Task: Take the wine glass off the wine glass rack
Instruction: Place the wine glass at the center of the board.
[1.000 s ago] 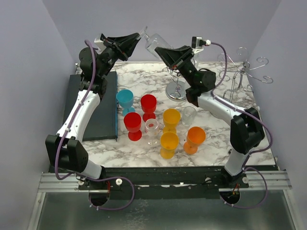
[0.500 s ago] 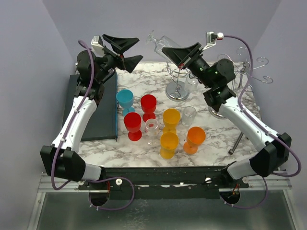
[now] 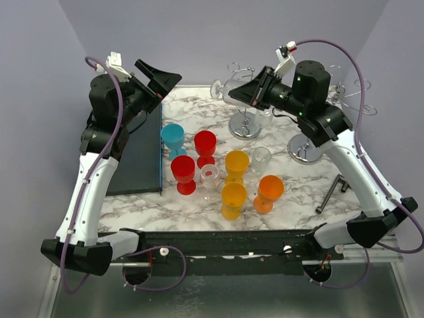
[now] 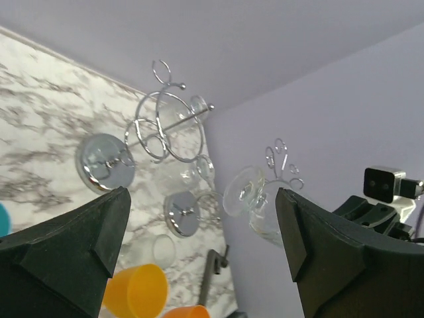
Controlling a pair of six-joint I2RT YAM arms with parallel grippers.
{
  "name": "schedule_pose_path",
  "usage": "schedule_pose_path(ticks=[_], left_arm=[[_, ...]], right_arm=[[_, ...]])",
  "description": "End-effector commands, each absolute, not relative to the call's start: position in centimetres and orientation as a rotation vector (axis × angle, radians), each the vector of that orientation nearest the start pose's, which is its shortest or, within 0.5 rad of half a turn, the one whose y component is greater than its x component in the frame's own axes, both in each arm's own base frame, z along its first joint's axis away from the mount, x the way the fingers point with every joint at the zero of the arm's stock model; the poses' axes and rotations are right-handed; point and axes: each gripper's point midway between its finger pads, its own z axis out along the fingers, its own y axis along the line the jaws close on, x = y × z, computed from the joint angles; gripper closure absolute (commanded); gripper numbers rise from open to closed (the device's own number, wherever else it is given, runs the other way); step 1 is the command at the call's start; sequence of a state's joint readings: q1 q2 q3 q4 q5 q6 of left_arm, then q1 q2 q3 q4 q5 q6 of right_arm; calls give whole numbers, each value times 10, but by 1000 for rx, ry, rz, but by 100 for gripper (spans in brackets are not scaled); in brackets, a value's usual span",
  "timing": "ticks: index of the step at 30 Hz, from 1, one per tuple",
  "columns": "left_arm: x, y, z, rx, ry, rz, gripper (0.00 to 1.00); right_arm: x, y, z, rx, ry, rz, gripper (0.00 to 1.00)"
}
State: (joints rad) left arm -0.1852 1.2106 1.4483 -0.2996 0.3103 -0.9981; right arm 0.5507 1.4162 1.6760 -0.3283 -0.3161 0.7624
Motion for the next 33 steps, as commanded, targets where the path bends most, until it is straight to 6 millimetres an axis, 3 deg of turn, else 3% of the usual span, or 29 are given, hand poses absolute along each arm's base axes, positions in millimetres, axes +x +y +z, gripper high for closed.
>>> schedule_pose_path(ticks=[1, 4, 10, 17, 23, 33], left_arm=[[344, -123, 445, -373, 1697, -860, 1], [339, -116, 446, -375, 1687, -817, 1], [332, -99, 462, -378, 1662, -708, 1], [313, -77, 529, -401, 1505, -648, 1], [301, -72, 572, -387, 1412, -655, 1], [303, -69, 584, -388, 1389, -635, 1]], right_arm=[[293, 291, 441, -205, 1922, 1218, 99], [283, 301, 437, -270, 1978, 1198, 99], [256, 341, 400, -413, 2123, 1095, 99], [220, 387, 357, -600, 2233, 1040, 99], [196, 415, 336, -720, 2276, 1005, 99], [155, 458, 279, -951, 2388, 885, 99]])
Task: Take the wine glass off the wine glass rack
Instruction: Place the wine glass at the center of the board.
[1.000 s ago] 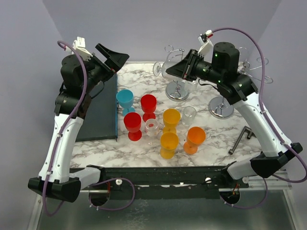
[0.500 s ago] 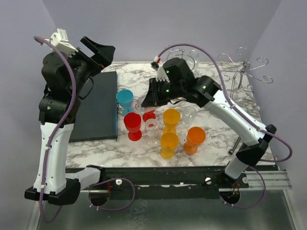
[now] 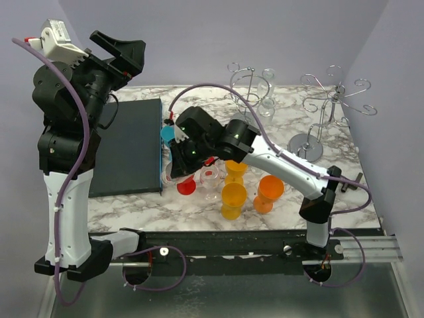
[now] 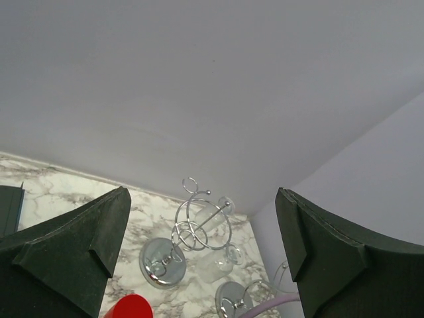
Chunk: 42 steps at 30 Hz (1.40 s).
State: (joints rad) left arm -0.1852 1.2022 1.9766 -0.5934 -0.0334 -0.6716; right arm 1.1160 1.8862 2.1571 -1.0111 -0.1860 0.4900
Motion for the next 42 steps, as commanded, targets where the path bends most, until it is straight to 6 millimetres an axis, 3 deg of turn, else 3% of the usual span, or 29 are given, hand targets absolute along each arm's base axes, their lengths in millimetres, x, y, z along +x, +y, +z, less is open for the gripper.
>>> schedule_pose_path(ticks=[1, 10, 16, 21, 29, 37, 42], left_arm=[[303, -69, 584, -385, 1388, -634, 1], [304, -63, 577, -394, 1403, -584, 1], [300, -58, 578, -396, 1394, -561, 1], [301, -56, 574, -400, 1399, -546, 1], [304, -55, 567, -406, 1413, -532, 1], [309, -56, 564, -406, 1420, -533, 1], [310, -57, 563, -407, 1422, -535, 1]], right_arm=[[152, 461, 273, -968, 2400, 880, 100], [132, 476, 205, -1095, 2514, 746, 99], [129, 478, 153, -1159, 2575, 573, 100], [130, 477, 123, -1175, 2601, 469, 99], [129, 476, 99, -1190, 2619, 398, 99], [127, 475, 89, -1203, 2612, 348, 99], [123, 476, 90, -1212, 2604, 348, 83]])
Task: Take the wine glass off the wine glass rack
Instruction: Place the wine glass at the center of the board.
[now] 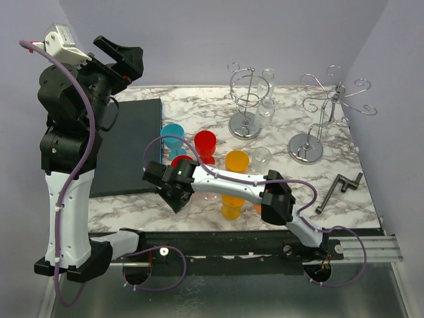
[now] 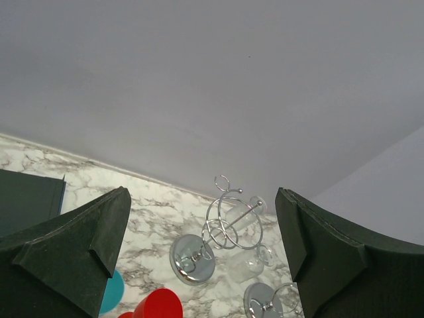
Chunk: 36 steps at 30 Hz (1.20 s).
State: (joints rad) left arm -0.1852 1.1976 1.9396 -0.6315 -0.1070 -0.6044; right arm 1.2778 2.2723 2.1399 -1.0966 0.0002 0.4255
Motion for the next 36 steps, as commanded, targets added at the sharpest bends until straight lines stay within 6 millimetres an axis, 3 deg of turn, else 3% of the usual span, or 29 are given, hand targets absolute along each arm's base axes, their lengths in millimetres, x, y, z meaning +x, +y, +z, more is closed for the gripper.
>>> schedule_pose_path(ticks=[1, 11, 21, 36], left_arm=[[310, -57, 563, -406, 1423, -536, 1], [311, -58, 563, -405, 1421, -539, 1], [314, -58, 560, -410, 1429, -541, 1], [319, -61, 558, -413, 1438, -553, 1]], right_arm=[[123, 476, 91, -1211, 2603, 351, 79], [120, 482, 103, -1192, 2581, 386, 58], [118, 489, 136, -1153, 2534, 476, 41], [100, 494, 184, -1166, 2501, 680, 33]])
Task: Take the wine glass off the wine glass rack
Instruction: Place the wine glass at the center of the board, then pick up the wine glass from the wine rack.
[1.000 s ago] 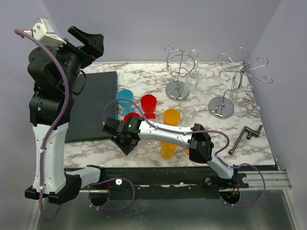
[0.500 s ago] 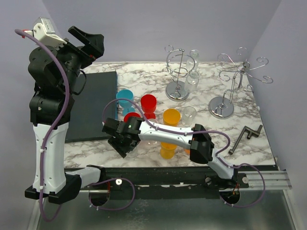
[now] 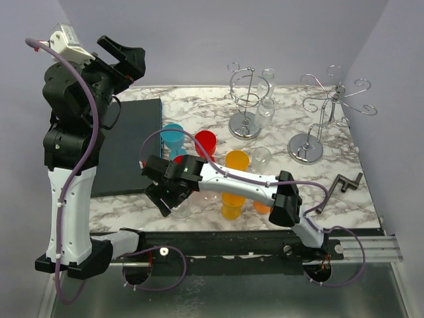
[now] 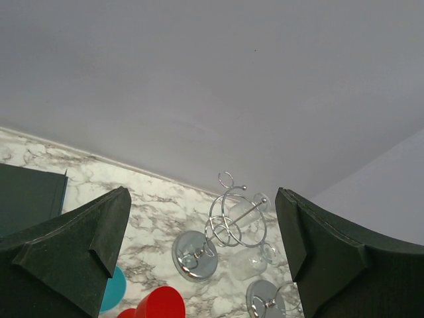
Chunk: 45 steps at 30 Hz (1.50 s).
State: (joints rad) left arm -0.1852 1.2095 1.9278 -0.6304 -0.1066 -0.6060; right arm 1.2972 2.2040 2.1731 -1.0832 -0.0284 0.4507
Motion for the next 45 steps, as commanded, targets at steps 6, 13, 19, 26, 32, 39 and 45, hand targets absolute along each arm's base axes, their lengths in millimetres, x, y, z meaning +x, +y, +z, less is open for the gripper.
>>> schedule_pose_path(ticks=[6, 13, 19, 26, 32, 39, 45], left_arm=[[321, -64, 558, -413, 1442, -569, 1], [323, -68, 563, -408, 1433, -598, 1], [327, -73, 565, -399, 1437, -621, 1], [334, -81, 556, -392, 1468, -654, 1], [341, -96, 539, -376, 1516, -727, 1], [350, -112, 519, -365, 1570, -809, 1], [355, -123, 500, -357, 1617, -865, 1]], right_arm=[[101, 488, 209, -1153, 2462, 706, 30], [137, 475, 249, -1024, 2389, 710, 25], [197, 450, 296, -819, 2309, 760, 23], [282, 387, 345, -481, 2207, 730, 22], [345, 313, 366, -166, 2134, 684, 23], [385, 248, 365, 135, 2036, 713, 27], [409, 210, 345, 293, 2039, 637, 28]])
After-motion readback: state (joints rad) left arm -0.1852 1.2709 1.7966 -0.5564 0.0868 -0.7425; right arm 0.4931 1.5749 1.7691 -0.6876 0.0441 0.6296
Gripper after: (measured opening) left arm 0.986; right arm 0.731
